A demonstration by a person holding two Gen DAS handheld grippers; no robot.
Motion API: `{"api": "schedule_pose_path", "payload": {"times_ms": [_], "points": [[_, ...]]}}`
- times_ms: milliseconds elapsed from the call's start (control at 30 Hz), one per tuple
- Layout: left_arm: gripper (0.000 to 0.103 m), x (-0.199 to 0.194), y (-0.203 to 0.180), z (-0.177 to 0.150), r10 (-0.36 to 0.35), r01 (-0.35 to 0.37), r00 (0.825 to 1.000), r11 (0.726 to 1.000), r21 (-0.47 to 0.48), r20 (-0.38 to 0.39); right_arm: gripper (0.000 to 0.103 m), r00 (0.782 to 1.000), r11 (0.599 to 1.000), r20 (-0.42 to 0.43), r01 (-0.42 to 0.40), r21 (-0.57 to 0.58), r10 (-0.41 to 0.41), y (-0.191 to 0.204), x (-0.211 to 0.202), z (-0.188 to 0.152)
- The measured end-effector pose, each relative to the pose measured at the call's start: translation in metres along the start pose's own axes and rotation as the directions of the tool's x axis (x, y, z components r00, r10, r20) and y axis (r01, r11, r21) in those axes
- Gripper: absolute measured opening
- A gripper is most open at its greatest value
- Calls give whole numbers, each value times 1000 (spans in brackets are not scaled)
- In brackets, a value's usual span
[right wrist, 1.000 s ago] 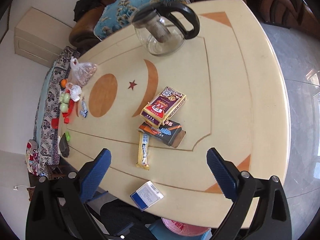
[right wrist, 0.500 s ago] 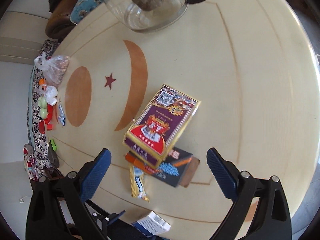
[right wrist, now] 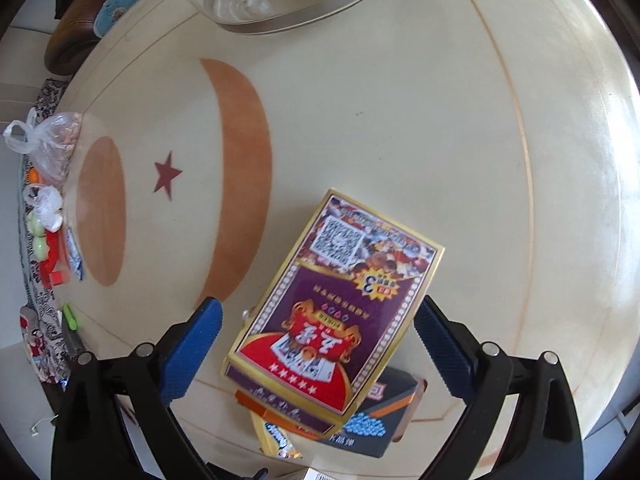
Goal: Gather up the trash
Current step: 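Grasp the white-blue medicine box with the left tool while the right tool grasps the playing-card box, then lift the medicine box and card box and carry them over the pink bin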
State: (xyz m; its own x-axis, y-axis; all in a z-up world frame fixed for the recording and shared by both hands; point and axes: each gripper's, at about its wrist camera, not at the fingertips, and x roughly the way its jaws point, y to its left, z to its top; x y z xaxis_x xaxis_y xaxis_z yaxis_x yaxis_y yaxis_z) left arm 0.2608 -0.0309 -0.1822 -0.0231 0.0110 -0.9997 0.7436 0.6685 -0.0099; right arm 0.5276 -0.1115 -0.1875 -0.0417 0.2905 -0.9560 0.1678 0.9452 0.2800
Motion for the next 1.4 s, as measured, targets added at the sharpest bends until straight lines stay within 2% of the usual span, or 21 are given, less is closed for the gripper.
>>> {"api": "schedule_pose_path", "payload": {"times_ms": [100, 233, 333, 400, 500, 767, 967, 1200, 1400], "points": [[93, 7, -2, 1, 7, -7, 1000, 1000, -12, -16, 91, 1000, 1000, -5, 18, -8, -18, 1, 4, 3], [89, 7, -1, 0, -13, 13, 1000, 1000, -28, -2, 77, 998, 998, 24, 56, -35, -56, 5, 0, 1], [81, 4, -2, -2, -12, 12, 1000, 1000, -27, 3, 70, 998, 998, 25, 50, -45, -49, 5, -3, -2], [69, 1, -2, -1, -11, 11, 1000, 999, -35, 6, 69, 998, 998, 46, 40, -44, -38, 4, -9, -4], [61, 0, -1, -3, -20, 21, 1000, 998, -66, 12, 69, 996, 999, 89, 26, -42, -23, 0, -23, -6], [61, -4, 6, -4, -58, 61, 998, 992, -114, 23, 68, 985, 998, 172, 7, -61, 3, -5, -62, -18], [61, -23, 15, -11, -40, 53, 996, 985, -163, 78, 68, 978, 995, 207, 36, -96, -16, -11, -84, -37], [61, -54, 16, -24, -12, 40, 991, 977, -209, 134, 68, 959, 982, 280, 97, -164, -48, -27, -127, -87], [61, -82, -5, -38, 39, -3, 985, 979, -205, 168, 68, 935, 964, 345, 159, -213, -78, -38, -165, -142]]}}
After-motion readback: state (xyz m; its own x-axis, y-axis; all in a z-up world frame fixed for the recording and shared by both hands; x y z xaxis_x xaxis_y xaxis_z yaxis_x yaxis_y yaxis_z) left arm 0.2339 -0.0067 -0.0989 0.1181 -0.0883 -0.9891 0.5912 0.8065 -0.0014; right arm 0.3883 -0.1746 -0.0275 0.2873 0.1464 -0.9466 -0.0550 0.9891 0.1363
